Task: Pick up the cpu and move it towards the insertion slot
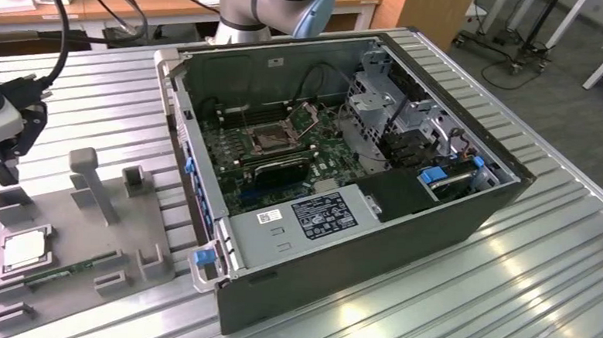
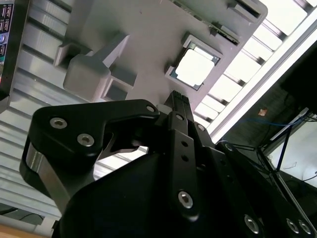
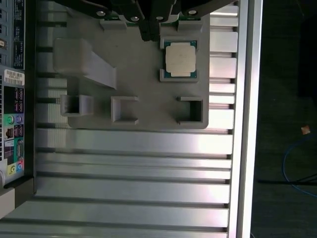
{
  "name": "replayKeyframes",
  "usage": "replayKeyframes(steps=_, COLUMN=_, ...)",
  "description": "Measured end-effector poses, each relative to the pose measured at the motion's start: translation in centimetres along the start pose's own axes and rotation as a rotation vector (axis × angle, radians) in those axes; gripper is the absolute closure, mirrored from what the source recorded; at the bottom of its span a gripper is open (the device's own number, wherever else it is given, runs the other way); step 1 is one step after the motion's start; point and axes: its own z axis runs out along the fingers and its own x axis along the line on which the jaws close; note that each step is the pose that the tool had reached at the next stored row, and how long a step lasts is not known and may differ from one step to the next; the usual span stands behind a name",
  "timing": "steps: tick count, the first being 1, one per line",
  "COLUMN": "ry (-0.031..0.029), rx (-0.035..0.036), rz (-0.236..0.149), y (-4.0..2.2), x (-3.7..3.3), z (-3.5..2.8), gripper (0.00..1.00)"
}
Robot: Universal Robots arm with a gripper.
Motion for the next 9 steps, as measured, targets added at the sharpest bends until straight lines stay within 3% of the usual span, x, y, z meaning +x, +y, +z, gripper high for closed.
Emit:
replayKeyframes(steps=5, ry=0.0000, rx=0.0000, rz=0.000, y=-0.04, x=0.00, z=0.87, gripper=0.89)
replayKeyframes(steps=9, ry=0.0001, rx=0.0002, rz=0.000, y=-0.04, x=0.03, z=0.94, gripper=0.89)
